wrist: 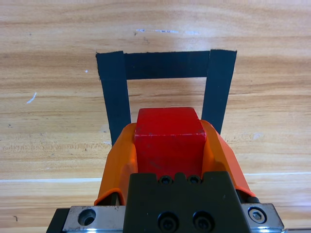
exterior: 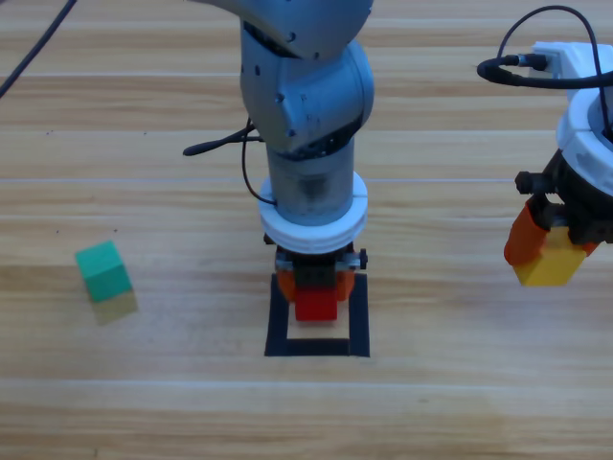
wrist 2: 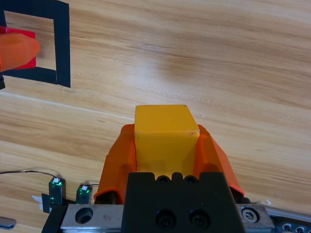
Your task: Stack the blocks in the rectangular block: red at the bottom, yellow in the middle, green on top
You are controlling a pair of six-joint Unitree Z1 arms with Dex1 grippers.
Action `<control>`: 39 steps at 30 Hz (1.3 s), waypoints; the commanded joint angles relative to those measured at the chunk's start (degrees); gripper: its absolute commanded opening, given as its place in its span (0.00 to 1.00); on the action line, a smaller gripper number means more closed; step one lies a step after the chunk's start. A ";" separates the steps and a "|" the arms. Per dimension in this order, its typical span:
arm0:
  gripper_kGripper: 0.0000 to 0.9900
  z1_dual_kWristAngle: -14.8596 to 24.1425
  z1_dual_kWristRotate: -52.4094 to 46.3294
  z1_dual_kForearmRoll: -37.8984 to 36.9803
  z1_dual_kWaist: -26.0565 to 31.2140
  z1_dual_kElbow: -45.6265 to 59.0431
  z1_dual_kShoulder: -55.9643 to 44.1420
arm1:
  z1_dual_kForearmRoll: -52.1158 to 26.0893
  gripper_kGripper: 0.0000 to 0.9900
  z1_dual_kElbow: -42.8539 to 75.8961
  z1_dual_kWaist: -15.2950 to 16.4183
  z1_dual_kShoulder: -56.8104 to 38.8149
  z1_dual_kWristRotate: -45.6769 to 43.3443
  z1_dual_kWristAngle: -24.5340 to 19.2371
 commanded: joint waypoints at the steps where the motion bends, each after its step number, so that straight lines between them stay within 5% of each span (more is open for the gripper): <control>1: 0.00 1.06 -0.71 -2.18 -1.13 1.72 -0.28 | -2.94 0.01 1.70 1.41 1.06 -0.13 0.39; 8: 0.00 1.15 -0.27 -10.88 -1.83 10.51 -3.71 | -3.03 0.01 1.79 1.41 1.15 -0.48 0.56; 39: 0.00 3.52 2.28 -7.72 -3.94 5.94 1.39 | -3.38 0.01 1.88 1.41 1.59 -1.36 1.71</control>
